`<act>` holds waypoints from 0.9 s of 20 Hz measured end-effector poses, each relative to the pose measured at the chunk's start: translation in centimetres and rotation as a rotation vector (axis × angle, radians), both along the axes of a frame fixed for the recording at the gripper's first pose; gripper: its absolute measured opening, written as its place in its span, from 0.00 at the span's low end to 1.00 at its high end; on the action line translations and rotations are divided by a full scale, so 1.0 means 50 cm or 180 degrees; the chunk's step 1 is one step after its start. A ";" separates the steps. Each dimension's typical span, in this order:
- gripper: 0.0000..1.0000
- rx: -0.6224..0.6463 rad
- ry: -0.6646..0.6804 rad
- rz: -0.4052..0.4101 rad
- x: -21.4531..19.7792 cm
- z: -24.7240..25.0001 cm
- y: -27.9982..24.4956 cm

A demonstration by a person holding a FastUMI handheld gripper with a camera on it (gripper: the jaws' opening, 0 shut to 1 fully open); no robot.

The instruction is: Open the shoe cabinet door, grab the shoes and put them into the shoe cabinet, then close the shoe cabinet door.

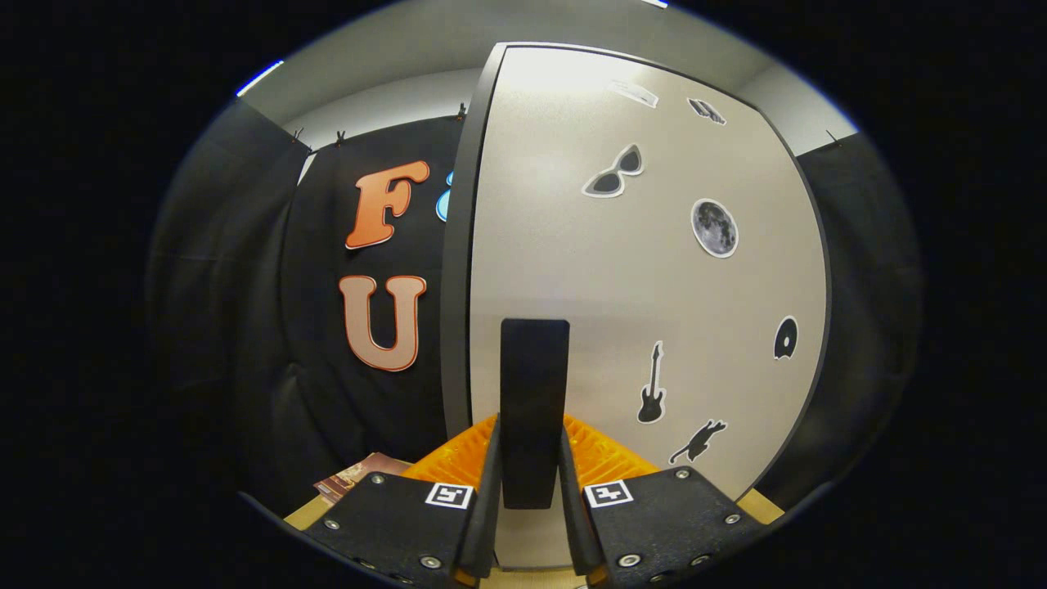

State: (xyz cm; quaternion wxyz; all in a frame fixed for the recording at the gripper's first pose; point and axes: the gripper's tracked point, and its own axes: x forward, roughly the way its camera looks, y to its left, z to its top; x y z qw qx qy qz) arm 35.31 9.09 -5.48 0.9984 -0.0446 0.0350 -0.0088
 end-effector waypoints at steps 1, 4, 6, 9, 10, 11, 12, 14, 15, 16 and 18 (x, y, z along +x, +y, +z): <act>0.34 -0.0009 0.0017 0.0003 -0.001 0.001 -0.001; 0.30 -0.0033 0.0030 0.0012 -0.010 0.003 -0.003; 0.30 -0.0016 0.0032 0.0027 -0.023 0.003 -0.003; 0.30 0.0022 -0.0003 0.0064 -0.057 0.007 -0.007; 0.30 0.0021 -0.0013 0.0078 -0.072 0.010 -0.010; 0.30 0.0033 -0.0012 0.0104 -0.087 0.012 -0.013; 0.30 0.0054 -0.0005 0.0130 -0.102 0.015 -0.016; 0.30 0.0109 0.0001 0.0178 -0.125 0.015 -0.027; 0.30 0.0121 -0.0002 0.0201 -0.140 0.017 -0.031; 0.30 0.0115 -0.0005 0.0218 -0.153 0.017 -0.036; 0.30 0.0106 -0.0012 0.0274 -0.180 0.020 -0.049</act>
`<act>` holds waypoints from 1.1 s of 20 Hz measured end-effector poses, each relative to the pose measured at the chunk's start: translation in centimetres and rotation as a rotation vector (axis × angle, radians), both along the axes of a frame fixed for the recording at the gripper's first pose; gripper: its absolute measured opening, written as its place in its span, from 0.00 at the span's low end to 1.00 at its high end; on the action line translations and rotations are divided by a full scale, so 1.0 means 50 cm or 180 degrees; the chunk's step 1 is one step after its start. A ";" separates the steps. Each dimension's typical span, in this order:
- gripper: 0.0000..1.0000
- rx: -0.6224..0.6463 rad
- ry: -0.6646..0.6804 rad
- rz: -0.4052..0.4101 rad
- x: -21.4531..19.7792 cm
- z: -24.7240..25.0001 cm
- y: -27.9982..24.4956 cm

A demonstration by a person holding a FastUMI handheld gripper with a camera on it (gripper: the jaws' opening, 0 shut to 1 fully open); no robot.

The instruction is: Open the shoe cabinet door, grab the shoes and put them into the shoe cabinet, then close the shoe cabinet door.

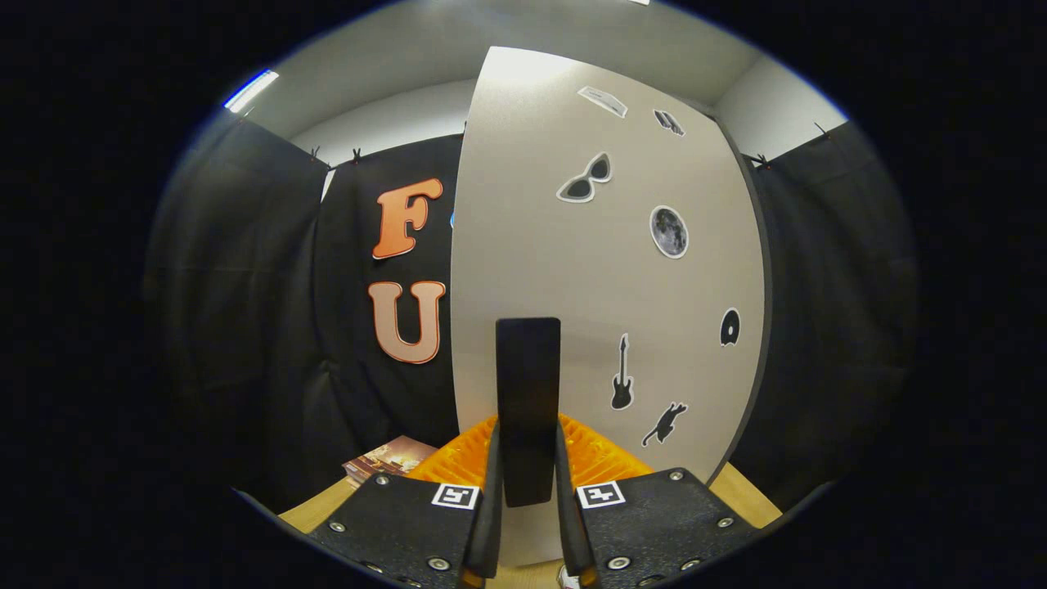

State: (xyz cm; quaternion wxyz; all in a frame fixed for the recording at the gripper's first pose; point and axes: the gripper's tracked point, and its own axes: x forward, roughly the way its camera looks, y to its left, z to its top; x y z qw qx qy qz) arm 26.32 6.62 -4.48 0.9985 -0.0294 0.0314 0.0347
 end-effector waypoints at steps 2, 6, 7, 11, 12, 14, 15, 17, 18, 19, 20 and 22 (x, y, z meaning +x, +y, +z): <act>0.30 0.0034 0.0002 0.0058 -0.028 0.005 -0.018; 0.29 0.0064 -0.0007 0.0085 -0.091 0.012 -0.067; 0.27 0.0085 -0.0013 0.0076 -0.103 0.013 -0.081; 0.26 0.0085 -0.0038 -0.0003 -0.158 0.014 -0.158; 0.25 0.0074 -0.0057 -0.0047 -0.173 0.016 -0.180; 0.24 0.0064 -0.0056 -0.0124 -0.203 0.018 -0.226; 0.23 0.0063 -0.0053 -0.0179 -0.219 0.020 -0.255; 0.20 0.0083 -0.0077 -0.0305 -0.245 0.024 -0.320; 0.18 0.0104 -0.0096 -0.0376 -0.252 0.027 -0.353; 0.18 0.0126 -0.0095 -0.0447 -0.257 0.026 -0.389; 0.18 0.0153 -0.0095 -0.0515 -0.260 0.028 -0.426; 0.17 0.0232 -0.0080 -0.0665 -0.265 0.025 -0.500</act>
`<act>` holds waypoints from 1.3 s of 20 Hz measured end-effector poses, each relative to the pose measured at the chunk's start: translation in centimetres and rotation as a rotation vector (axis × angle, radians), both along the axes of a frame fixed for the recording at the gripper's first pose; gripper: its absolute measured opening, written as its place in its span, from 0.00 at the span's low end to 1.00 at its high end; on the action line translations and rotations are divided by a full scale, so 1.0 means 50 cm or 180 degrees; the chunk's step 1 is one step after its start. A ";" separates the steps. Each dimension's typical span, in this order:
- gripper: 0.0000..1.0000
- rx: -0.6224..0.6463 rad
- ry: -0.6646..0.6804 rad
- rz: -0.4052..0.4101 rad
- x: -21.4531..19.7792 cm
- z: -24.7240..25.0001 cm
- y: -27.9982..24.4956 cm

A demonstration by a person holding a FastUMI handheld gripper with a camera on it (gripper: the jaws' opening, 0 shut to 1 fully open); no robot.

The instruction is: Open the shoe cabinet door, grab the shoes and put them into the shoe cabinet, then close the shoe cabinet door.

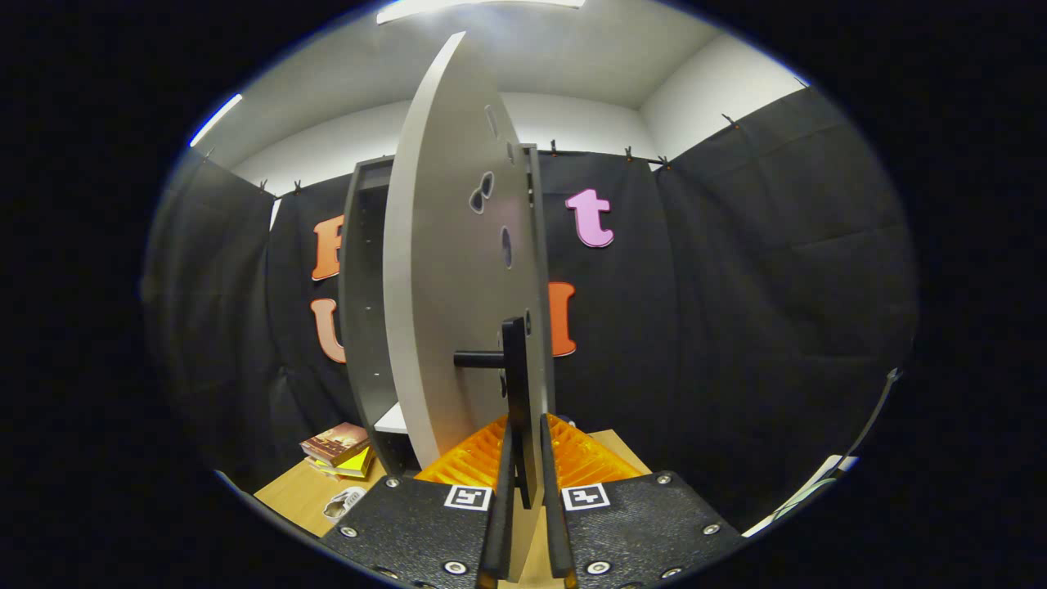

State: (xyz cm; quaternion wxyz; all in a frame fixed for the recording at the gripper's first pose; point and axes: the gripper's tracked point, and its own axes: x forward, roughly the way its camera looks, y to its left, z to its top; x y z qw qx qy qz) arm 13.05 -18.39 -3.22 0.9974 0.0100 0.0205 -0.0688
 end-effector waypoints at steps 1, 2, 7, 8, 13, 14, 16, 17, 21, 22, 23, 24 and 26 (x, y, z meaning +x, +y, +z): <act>0.17 0.0064 -0.0003 -0.0049 -0.001 0.001 -0.035; 0.14 0.0129 -0.0012 -0.0039 0.003 0.001 -0.065; 0.10 0.0014 0.0073 0.0194 0.008 -0.012 -0.101; 0.09 0.0005 0.0078 0.0226 0.008 -0.009 -0.105; 0.15 -0.0040 0.0089 0.0229 -0.005 0.004 -0.131; 0.17 -0.0038 0.0041 0.0202 -0.013 0.012 -0.140; 0.19 -0.0022 -0.0045 0.0187 -0.031 0.027 -0.144; 0.19 -0.0037 -0.0028 0.0181 -0.037 0.020 -0.141; 0.25 -0.0060 -0.0089 0.0055 -0.075 0.038 -0.159; 0.25 -0.0050 -0.0090 0.0031 -0.087 0.039 -0.161; 0.26 -0.0035 -0.0099 0.0011 -0.099 0.039 -0.159; 0.26 -0.0024 -0.0116 -0.0014 -0.110 0.047 -0.160; 0.28 -0.0037 -0.0155 -0.0036 -0.134 0.060 -0.152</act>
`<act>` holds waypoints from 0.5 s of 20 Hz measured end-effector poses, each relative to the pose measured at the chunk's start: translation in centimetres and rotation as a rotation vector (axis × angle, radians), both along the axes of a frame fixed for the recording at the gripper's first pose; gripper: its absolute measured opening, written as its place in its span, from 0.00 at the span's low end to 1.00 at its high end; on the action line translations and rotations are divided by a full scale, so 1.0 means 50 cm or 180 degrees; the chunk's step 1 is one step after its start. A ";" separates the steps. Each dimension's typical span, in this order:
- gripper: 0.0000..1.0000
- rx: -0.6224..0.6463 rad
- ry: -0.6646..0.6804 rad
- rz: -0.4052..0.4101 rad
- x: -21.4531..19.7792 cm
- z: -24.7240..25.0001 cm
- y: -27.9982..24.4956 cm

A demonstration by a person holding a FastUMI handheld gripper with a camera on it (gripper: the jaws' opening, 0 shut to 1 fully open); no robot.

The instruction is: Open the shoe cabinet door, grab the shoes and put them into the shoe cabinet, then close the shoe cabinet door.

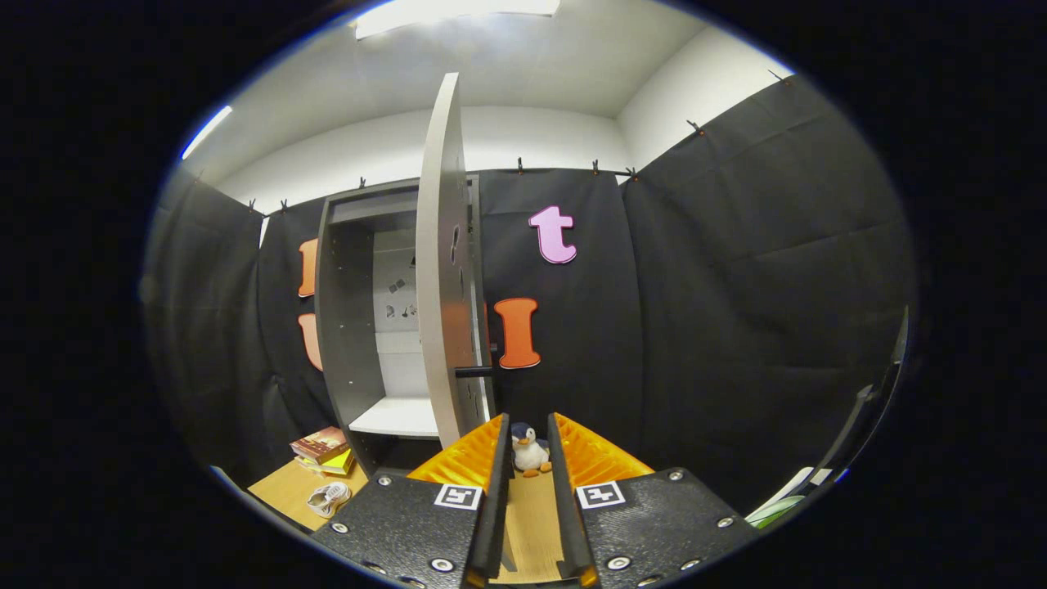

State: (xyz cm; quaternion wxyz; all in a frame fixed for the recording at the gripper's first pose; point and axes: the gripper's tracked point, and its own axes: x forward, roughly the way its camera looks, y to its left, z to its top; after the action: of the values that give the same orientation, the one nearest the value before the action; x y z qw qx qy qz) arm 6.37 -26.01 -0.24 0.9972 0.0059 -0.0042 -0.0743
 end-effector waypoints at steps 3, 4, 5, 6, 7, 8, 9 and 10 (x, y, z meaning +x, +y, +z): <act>0.39 -0.0073 -0.0036 -0.0013 -0.031 0.013 0.022; 0.44 -0.0086 -0.0061 -0.0011 -0.041 0.021 0.031; 0.49 -0.0089 -0.0064 -0.0003 -0.050 0.025 0.041; 0.54 -0.0095 -0.0067 -0.0013 -0.059 0.026 0.053; 0.60 -0.0101 -0.0057 -0.0011 -0.063 0.023 0.065; 0.68 -0.0113 -0.0068 0.0022 -0.073 0.024 0.083; 0.76 -0.0142 -0.0085 0.0056 -0.081 0.025 0.102; 0.85 -0.0166 -0.0089 0.0080 -0.090 0.022 0.119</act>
State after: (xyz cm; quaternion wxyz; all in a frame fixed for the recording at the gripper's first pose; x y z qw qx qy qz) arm 1.86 -20.06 0.86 0.9977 -0.0190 -0.0199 -0.0616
